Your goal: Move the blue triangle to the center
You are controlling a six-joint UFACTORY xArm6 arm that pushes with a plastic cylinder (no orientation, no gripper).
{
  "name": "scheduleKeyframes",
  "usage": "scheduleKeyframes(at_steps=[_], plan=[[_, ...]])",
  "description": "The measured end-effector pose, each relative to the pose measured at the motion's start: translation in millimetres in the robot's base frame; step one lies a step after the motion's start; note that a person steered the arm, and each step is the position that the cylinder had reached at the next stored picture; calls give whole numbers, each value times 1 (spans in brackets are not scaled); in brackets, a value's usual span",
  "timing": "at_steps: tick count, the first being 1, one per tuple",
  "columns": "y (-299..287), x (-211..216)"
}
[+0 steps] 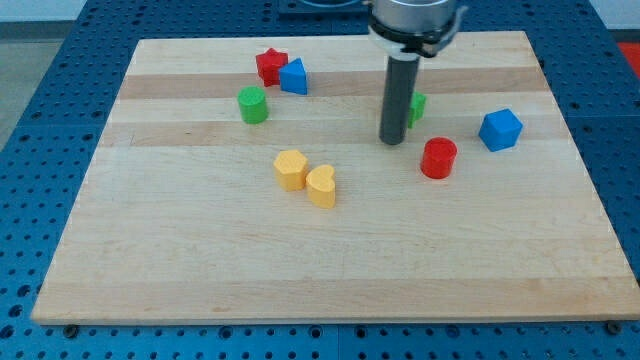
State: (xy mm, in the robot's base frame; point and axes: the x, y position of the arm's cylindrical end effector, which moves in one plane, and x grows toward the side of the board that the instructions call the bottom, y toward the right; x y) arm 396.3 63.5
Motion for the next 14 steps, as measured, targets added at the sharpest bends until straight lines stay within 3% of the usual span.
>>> scheduleKeyframes(at_steps=[6,8,11,14], plan=[[-56,-120],[-99,-144],[-149,-149],[-145,-136]])
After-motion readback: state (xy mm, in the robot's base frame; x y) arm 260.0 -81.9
